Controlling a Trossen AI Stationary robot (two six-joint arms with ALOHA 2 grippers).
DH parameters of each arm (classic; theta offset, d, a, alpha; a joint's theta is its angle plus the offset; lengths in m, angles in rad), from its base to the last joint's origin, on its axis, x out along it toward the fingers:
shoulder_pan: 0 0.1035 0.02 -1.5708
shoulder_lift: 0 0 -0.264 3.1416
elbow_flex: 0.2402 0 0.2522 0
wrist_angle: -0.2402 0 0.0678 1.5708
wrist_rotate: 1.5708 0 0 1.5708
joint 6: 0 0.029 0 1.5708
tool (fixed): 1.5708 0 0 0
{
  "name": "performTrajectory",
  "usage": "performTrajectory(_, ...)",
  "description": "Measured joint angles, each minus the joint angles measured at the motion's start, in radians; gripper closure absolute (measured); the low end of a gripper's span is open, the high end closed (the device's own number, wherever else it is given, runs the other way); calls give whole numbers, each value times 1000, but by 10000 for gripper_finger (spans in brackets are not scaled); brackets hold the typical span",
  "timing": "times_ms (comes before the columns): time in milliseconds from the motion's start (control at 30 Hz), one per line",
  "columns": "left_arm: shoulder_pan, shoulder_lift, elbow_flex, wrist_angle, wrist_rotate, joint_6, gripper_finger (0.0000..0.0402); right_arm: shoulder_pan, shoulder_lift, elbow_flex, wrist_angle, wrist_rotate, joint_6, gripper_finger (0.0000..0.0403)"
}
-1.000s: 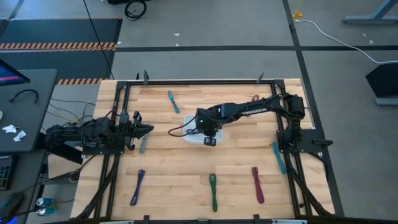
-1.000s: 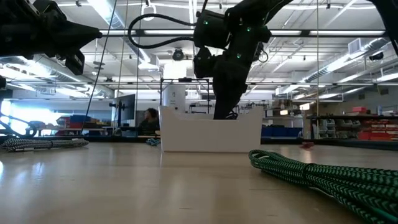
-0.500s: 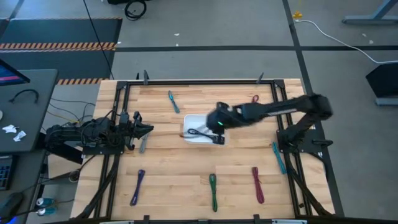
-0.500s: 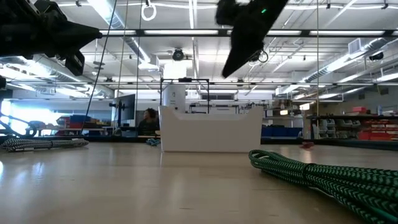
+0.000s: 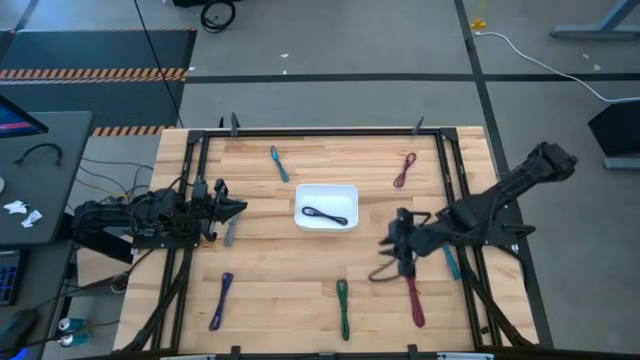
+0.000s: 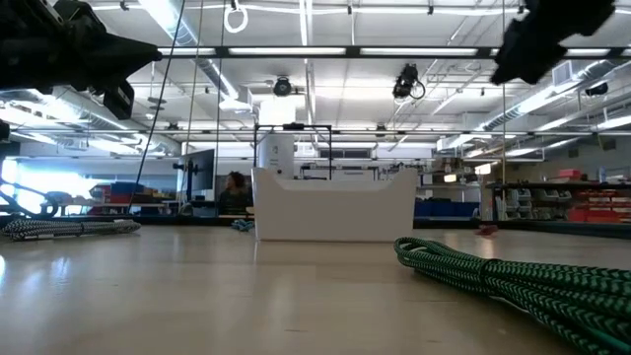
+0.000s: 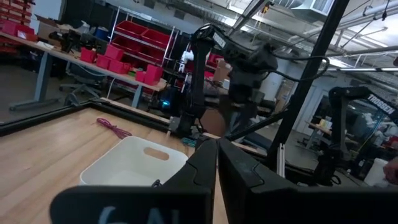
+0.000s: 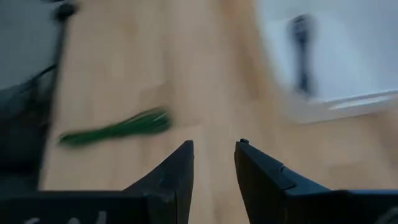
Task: Pick and place USB-C Cables
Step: Put the bottom black and blue charger cable into the white bin
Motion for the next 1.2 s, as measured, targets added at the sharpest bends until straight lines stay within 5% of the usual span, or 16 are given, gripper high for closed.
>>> performTrajectory(100,0,0,0,1,-28,12,385,3,-11,-22,2,-90,49,281)
performTrajectory(333,0,0,0,1,-92,13,387,-4,38,-13,-156,-407,451,281)
performTrajectory(533,0,0,0,0,-96,14,378,63,100,-26,-390,-525,654,260)
performTrajectory(900,0,0,0,-1,-96,15,386,125,177,-29,-765,-534,857,173)
performTrajectory(1200,0,0,0,-1,-96,14,379,125,196,-198,-570,-526,952,180)
